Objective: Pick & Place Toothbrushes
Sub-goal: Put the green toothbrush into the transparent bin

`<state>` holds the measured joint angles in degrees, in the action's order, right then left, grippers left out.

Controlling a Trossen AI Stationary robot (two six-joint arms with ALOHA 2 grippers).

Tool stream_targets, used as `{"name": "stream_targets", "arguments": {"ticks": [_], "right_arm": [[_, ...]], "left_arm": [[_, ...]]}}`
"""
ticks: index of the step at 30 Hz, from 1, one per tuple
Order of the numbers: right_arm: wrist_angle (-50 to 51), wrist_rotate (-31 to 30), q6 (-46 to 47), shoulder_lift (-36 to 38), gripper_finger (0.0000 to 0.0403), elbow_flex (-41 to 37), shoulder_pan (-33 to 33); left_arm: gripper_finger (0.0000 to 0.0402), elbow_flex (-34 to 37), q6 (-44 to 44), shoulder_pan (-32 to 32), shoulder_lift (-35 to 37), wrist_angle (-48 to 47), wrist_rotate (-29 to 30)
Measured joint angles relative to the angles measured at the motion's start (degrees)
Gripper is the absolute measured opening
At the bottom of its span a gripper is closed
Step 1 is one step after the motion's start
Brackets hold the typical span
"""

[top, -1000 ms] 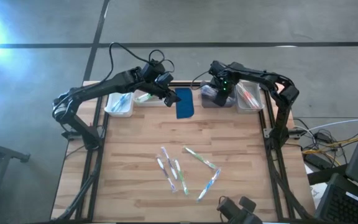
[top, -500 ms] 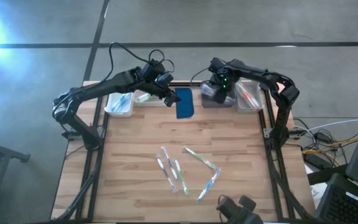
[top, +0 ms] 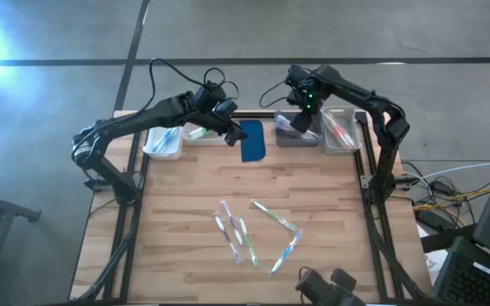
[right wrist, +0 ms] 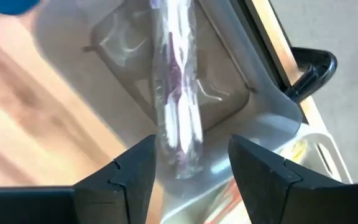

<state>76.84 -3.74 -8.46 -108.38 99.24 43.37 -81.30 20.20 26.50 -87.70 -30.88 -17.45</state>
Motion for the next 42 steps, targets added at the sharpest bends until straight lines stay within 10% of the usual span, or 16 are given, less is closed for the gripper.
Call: {"name": "stream_targets", "arguments": {"ticks": [17, 31, 42], "right_arm": [[13.2, 11.3, 6.8, 0.5, 0.0081, 19.8, -7.7], [11.5, 11.3, 17.7, 16.3, 0.001, 20.6, -20.9], [7.8, -3.2, 28.6, 26.9, 0.0009, 18.4, -30.6]], "left_arm": [[0.0241, 0.0, -7.6, -0.1, 0.0, -0.1, -2.2], [0.0241, 0.0, -29.5, -4.6, -0.1, -2.8, -4.3], [0.0241, 0.0, -44.2, -13.6, -2.2, -5.2, 3.0]]}}
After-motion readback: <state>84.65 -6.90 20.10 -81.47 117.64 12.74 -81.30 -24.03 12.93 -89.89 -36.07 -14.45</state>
